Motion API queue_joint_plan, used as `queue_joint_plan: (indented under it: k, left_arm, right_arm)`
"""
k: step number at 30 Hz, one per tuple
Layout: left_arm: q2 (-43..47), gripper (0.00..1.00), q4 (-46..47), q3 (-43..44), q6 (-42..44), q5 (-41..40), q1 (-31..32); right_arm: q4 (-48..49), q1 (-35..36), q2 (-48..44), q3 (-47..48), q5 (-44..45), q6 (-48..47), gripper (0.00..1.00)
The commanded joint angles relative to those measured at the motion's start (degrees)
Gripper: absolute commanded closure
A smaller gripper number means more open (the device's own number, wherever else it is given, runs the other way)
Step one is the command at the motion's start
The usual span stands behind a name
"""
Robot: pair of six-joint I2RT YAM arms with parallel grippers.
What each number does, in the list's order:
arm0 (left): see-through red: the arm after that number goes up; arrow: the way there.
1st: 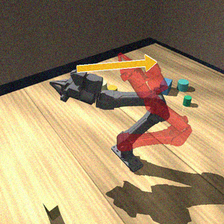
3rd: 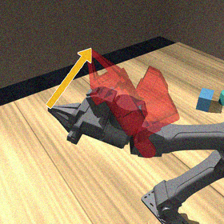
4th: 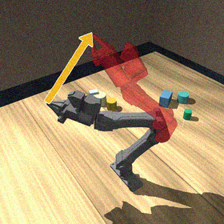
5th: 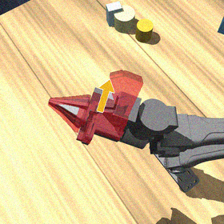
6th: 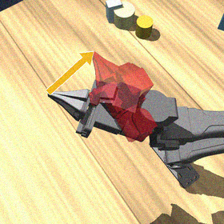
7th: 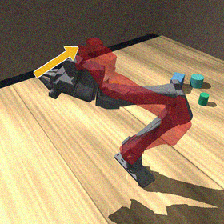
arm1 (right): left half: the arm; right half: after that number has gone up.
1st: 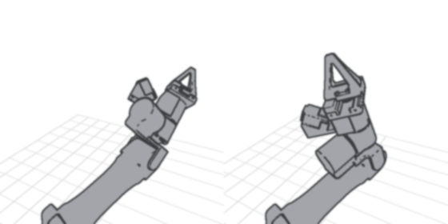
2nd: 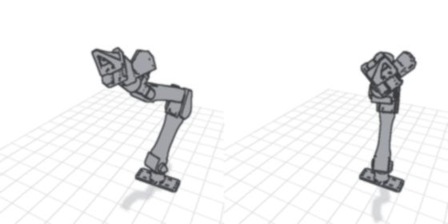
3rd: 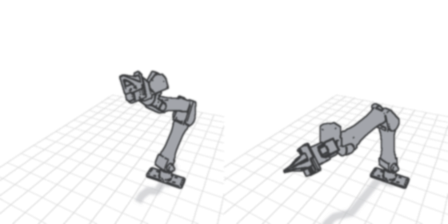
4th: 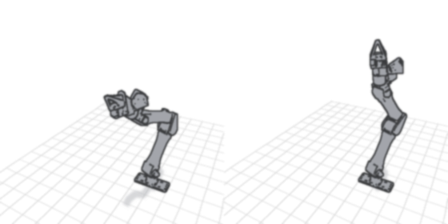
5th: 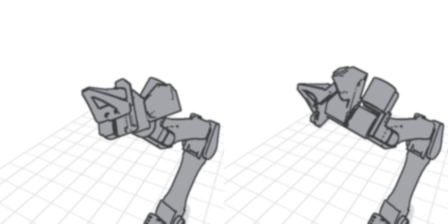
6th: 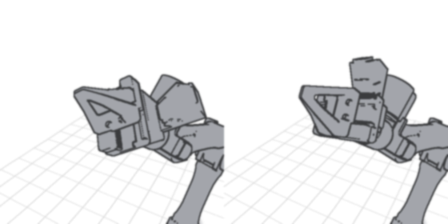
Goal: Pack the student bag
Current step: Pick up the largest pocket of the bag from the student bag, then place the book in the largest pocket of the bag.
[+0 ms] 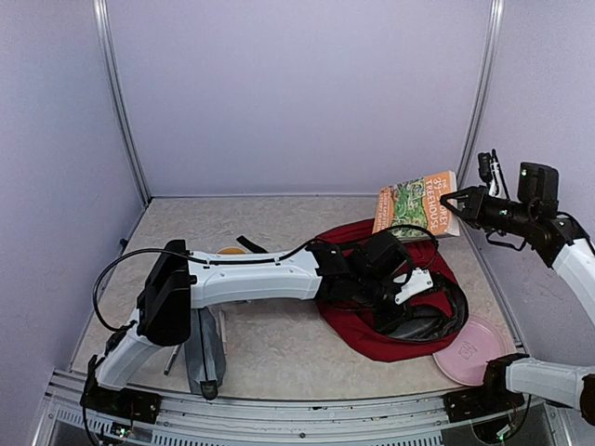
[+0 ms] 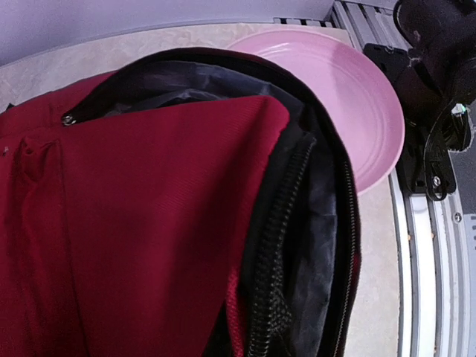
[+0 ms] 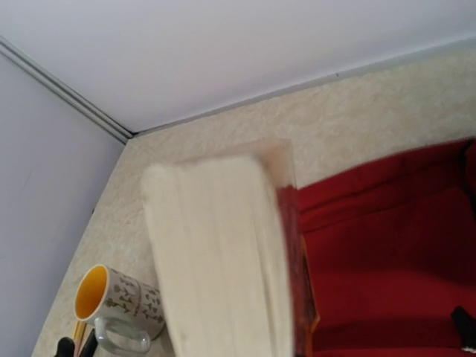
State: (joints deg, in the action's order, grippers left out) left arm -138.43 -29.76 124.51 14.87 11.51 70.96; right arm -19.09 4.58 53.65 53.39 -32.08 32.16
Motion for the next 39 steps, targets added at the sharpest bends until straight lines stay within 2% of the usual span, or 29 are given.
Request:
queue_joint_plan:
  k: [1,4,7,11,14,17,19,20,22,24,26,28,30,34,39]
  left_arm:
    - [9.1,1.00,10.1,-6.0,-6.5,2.6,-4.3]
    - [14.7,1.00,15.4,-12.1,-10.0,2.2,-8.3]
    - [17.2,1.00,16.8,-14.3,-11.3,0.4,-12.5]
    - [18.4,1.00,19.0,-14.5,-13.9,5.3,-17.5]
    - [18.7,1.00,21.6,-14.4,-15.9,2.9,-19.3]
    - [19.3,1.00,24.9,-15.1,-17.9,1.6,-20.0]
    - [19.1,1.00,25.6,-14.5,-17.8,1.1,-20.1]
    - [18.7,1.00,25.3,-13.8,-17.8,-0.1,-20.1]
    - [18.2,1.00,24.2,-12.2,-18.5,-3.4,-20.0]
    - [18.9,1.00,25.5,-12.8,-19.3,-4.0,-20.0]
    - [20.3,1.00,27.7,-14.5,-19.7,-3.3,-19.6]
    - [21.2,1.00,27.9,-14.4,-18.4,-3.5,-18.6]
    - [22.2,1.00,26.9,-14.0,-16.1,-5.3,-17.1]
    - [24.7,1.00,25.6,-14.0,-12.1,-6.2,-13.6]
    - [27.5,1.00,23.6,-14.0,-6.8,-8.3,-9.7]
  right_arm:
    - [-3.1,-0.3,-5.0,9.1,-0.2,-4.9,1.00]
    - [-5.4,-0.3,-7.5,13.4,-1.6,-5.5,1.00]
    - [-8.4,-0.3,-9.2,18.7,-3.5,-5.4,1.00]
    - [-7.0,-0.3,-10.9,21.0,-11.3,-3.2,1.00]
    - [-4.8,-0.3,-11.1,16.9,-23.9,-0.5,1.00]
    - [-0.6,-0.3,-12.5,7.8,-36.8,2.2,1.00]
    - [8.4,-0.3,-14.7,0.4,-44.1,8.4,1.00]
    - [12.5,-0.3,-15.5,-2.9,-45.0,11.5,1.00]
    - [13.9,-0.3,-17.3,-7.5,-44.9,12.5,1.00]
    - [5.5,-0.3,-16.4,-8.6,-43.7,8.3,1.00]
    - [-2.9,-0.3,-14.9,-9.5,-38.2,1.5,1.00]
    - [-5.8,-0.3,-13.0,-12.4,-33.4,0.5,1.00]
    - [-3.2,-0.3,-11.6,-16.3,-29.8,2.6,1.00]
    - [9.6,-0.3,-10.4,-24.4,-23.4,11.6,1.00]
    - [22.0,-0.3,-8.3,-27.2,-14.5,19.6,1.00]
